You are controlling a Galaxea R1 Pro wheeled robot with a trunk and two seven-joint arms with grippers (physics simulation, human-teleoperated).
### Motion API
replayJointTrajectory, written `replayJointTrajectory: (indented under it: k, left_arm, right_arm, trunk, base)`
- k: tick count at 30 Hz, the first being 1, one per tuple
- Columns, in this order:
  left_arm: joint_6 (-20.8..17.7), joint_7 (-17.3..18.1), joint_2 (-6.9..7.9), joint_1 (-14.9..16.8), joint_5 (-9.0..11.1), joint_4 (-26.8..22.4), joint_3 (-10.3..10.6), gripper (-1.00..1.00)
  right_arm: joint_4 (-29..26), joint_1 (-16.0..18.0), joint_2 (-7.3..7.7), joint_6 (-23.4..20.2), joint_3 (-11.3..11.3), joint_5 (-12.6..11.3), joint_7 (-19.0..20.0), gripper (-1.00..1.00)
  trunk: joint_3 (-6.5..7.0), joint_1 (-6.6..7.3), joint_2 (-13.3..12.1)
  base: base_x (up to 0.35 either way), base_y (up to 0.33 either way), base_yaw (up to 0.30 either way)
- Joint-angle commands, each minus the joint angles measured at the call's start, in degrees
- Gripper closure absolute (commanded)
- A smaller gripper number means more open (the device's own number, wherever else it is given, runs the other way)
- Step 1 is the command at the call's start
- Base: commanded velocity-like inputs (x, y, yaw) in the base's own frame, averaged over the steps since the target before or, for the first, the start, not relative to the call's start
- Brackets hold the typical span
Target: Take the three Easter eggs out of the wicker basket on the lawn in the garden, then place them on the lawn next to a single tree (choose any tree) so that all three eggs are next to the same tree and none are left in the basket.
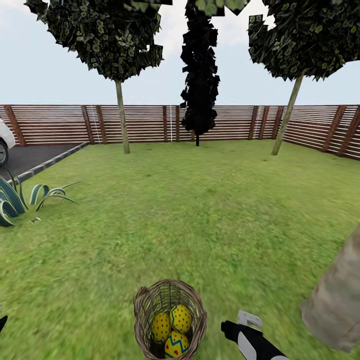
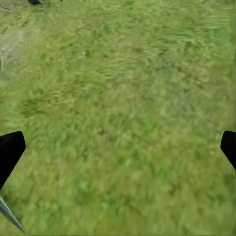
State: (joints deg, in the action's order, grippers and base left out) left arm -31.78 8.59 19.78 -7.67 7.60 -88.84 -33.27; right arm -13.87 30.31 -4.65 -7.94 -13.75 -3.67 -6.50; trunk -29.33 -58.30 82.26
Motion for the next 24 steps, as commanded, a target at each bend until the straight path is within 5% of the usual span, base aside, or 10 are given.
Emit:
replayJointTrajectory:
  k: [1, 5, 15, 24]
  left_arm:
    - [-1.1, 0.0, 0.27, 0.8, 0.5, -0.2, 0.0, -1.0]
    - [-7.5, 0.0, 1.24, 8.6, 0.5, -0.5, 0.3, -1.0]
    - [-10.5, -0.1, 1.35, 14.6, 0.4, -0.6, 0.6, -1.0]
    - [-10.6, -1.2, 0.85, 15.7, 0.3, -0.2, 9.9, -1.0]
  right_arm:
    - [-0.1, 0.0, -0.02, -0.3, 0.1, -0.4, -0.3, -1.0]
    - [-0.1, 0.0, -0.01, -0.3, 0.1, -0.5, -0.3, -1.0]
    - [-0.1, 0.0, -0.01, -0.3, 0.1, -0.5, -0.3, -1.0]
    - [-0.2, -0.2, -0.01, -0.2, 0.1, -0.5, -0.3, -1.0]
  trunk:
    - [0.13, 0.23, -0.4]
    - [0.85, 1.1, -2.0]
    - [2.65, 3.3, -6.0]
    - [4.26, 5.28, -9.6]
  base:
    - [0.0, 0.0, 0.0]
    - [0.0, 0.0, 0.0]
    - [0.0, 0.0, 0.0]
    - [0.0, 0.0, 0.0]
